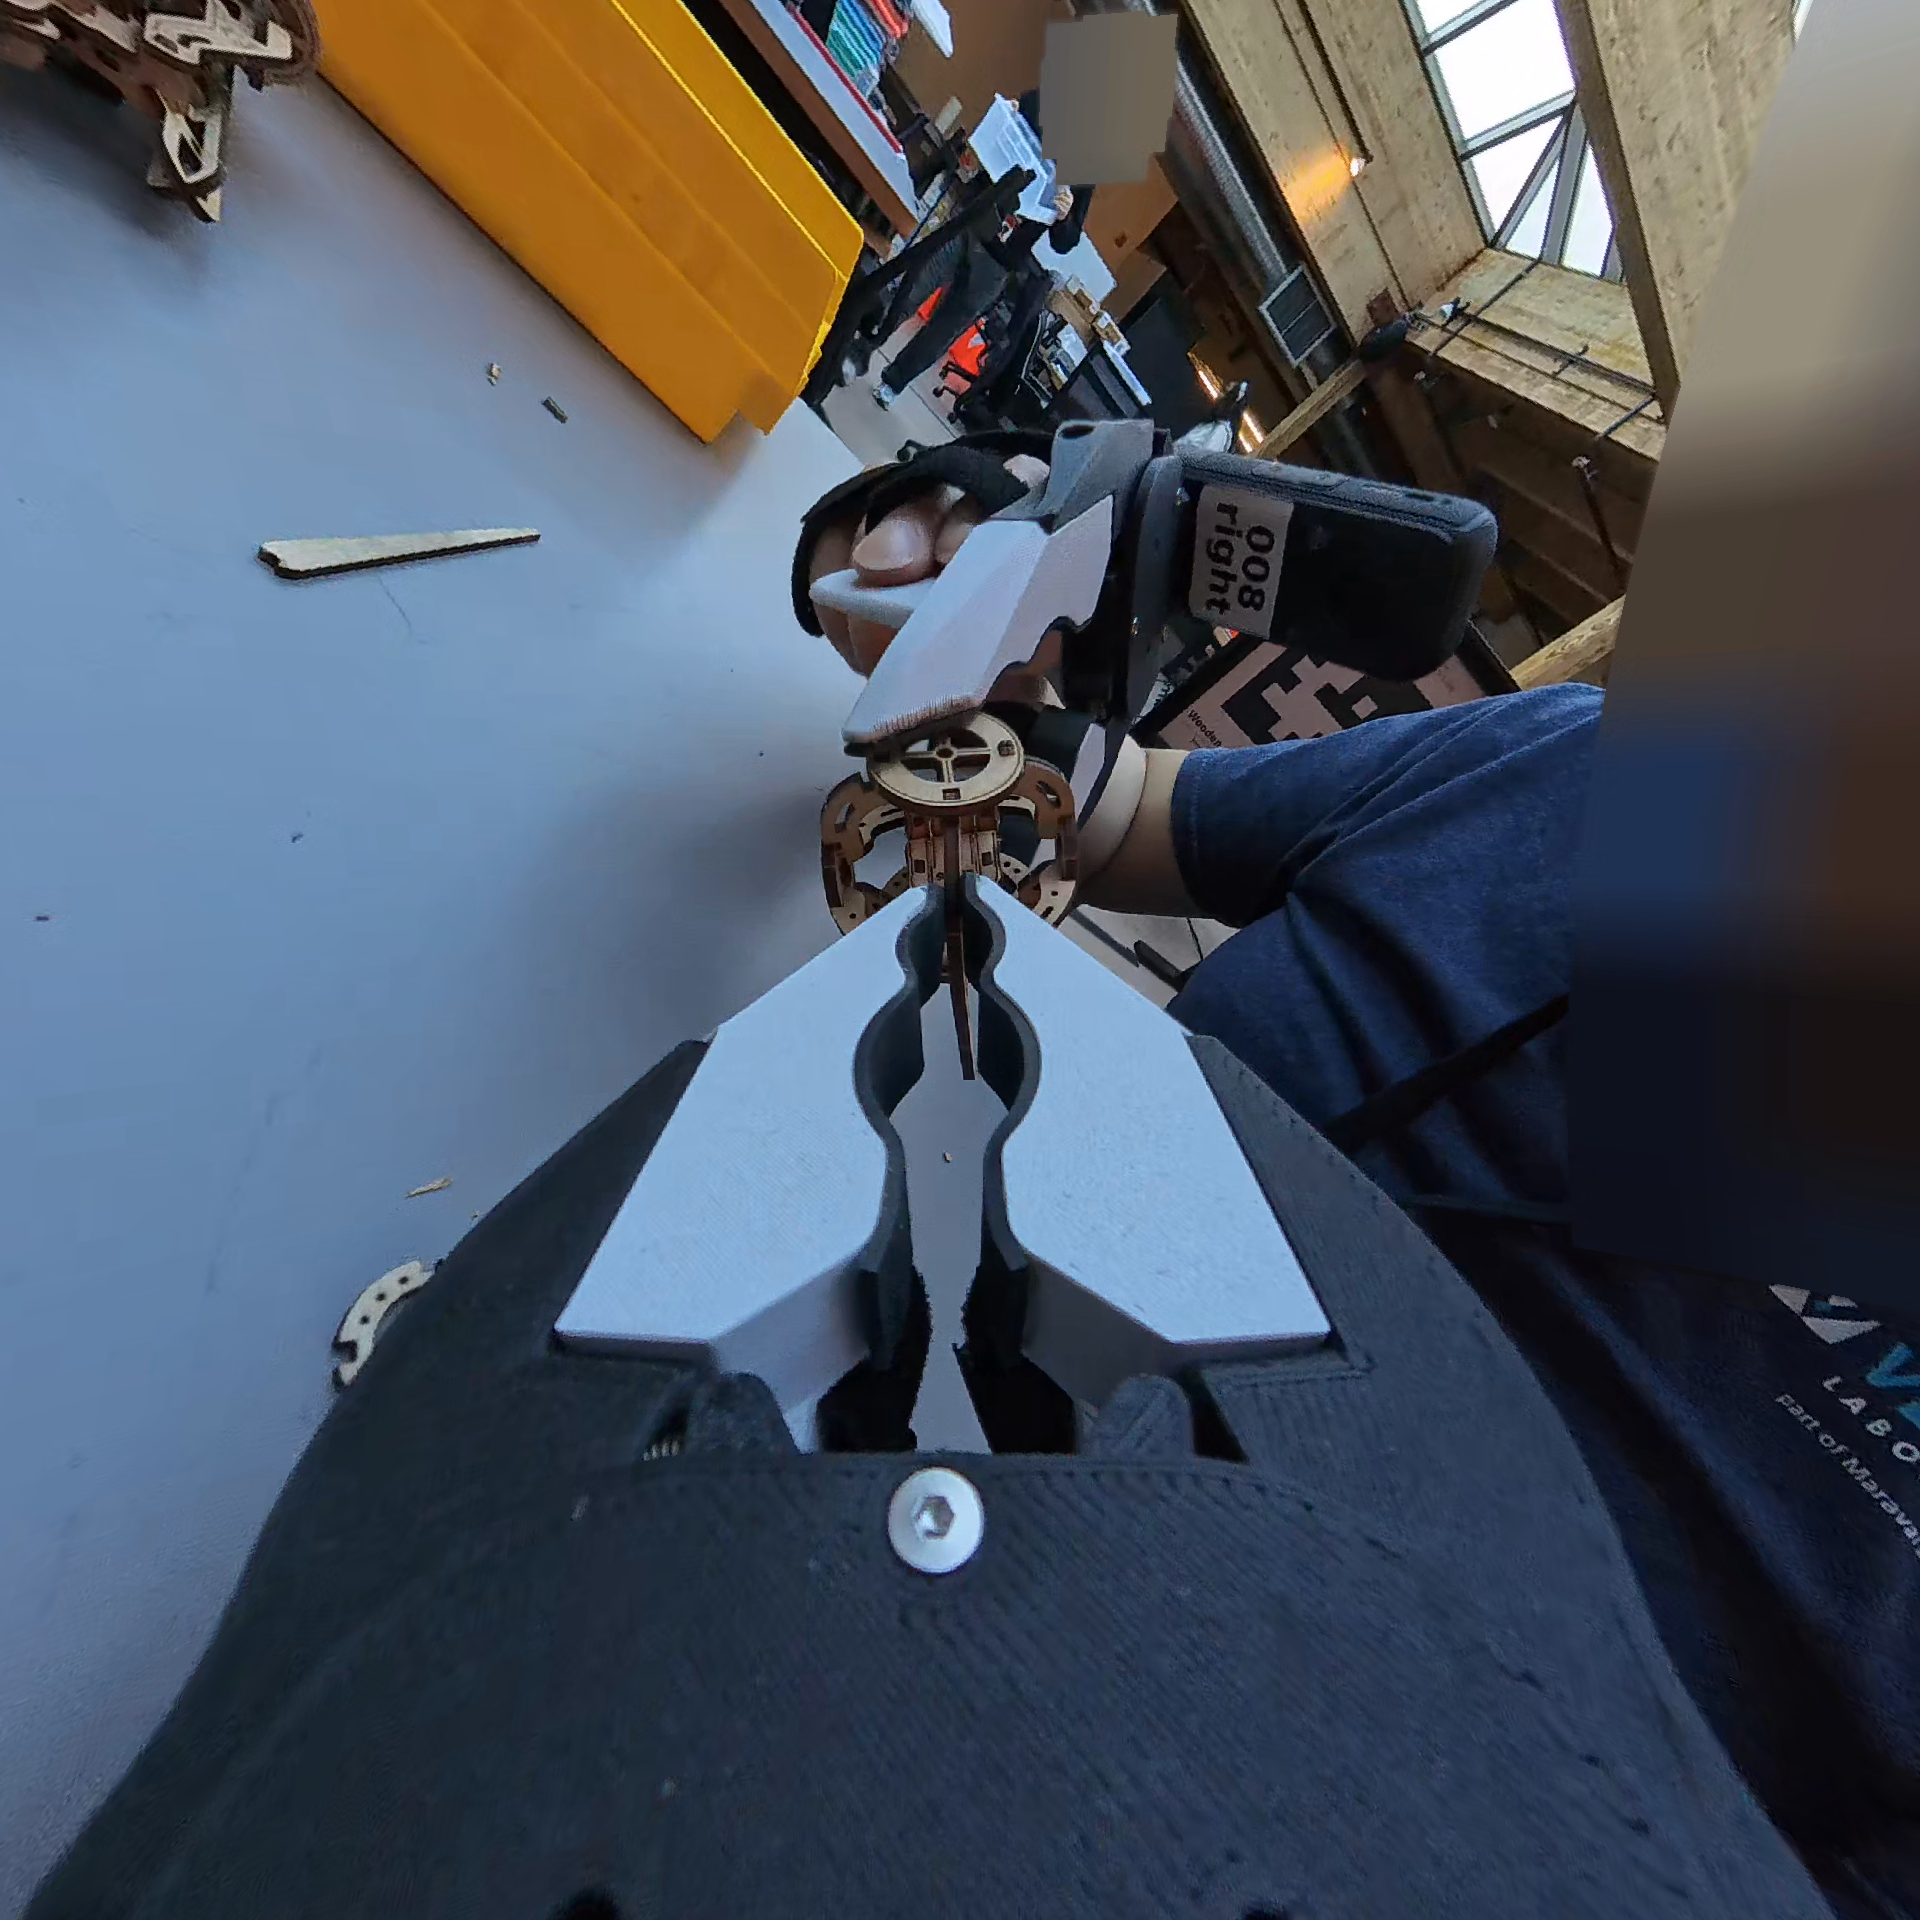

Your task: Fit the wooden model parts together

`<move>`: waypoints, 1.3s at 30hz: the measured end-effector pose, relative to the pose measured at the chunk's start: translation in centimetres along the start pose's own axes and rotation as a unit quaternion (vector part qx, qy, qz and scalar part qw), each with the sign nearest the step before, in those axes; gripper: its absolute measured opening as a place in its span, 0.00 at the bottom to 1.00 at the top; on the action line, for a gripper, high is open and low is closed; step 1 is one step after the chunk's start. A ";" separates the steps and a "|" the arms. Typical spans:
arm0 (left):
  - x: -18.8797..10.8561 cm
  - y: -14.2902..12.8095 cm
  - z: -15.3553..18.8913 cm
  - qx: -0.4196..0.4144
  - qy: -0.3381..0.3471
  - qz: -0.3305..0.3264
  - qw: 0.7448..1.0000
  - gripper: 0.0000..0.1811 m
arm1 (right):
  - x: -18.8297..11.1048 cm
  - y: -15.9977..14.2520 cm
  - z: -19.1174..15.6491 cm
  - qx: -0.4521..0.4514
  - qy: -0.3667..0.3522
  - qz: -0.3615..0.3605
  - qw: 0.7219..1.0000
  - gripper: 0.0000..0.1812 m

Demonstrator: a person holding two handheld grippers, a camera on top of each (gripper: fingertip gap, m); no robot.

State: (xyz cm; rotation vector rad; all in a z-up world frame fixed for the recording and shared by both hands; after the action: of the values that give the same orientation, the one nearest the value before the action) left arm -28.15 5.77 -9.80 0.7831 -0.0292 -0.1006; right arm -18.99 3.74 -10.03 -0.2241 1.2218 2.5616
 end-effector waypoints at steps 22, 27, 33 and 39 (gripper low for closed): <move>0.0 0.3 0.2 -0.025 -0.014 0.016 0.999 0.00 | -0.8 0.7 0.5 -0.024 -0.029 0.019 0.999 0.30; -0.1 0.3 0.4 -0.029 -0.025 0.022 0.999 0.00 | -1.0 0.8 0.8 0.000 -0.027 0.029 0.999 0.30; 0.0 0.3 0.7 -0.023 -0.026 0.016 0.999 0.00 | -1.2 1.0 0.8 0.014 -0.020 0.034 0.999 0.29; -0.1 0.6 0.7 0.010 0.005 0.011 1.000 0.00 | -1.0 0.6 0.9 -0.002 -0.029 0.034 0.999 0.30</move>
State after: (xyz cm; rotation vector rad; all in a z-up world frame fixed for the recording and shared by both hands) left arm -28.21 5.64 -8.88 0.8031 -0.0289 -0.0749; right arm -18.23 3.89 -8.70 -0.1097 1.2251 2.6094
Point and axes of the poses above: each gripper's, where its closed fingertips meet, x out along the fingers, y out of its top, z = x × y across the jaws, the point moved 5 cm from there along -x, back along the fingers, and after that the axes turned 9 degrees about z, right-handed, at the moved point
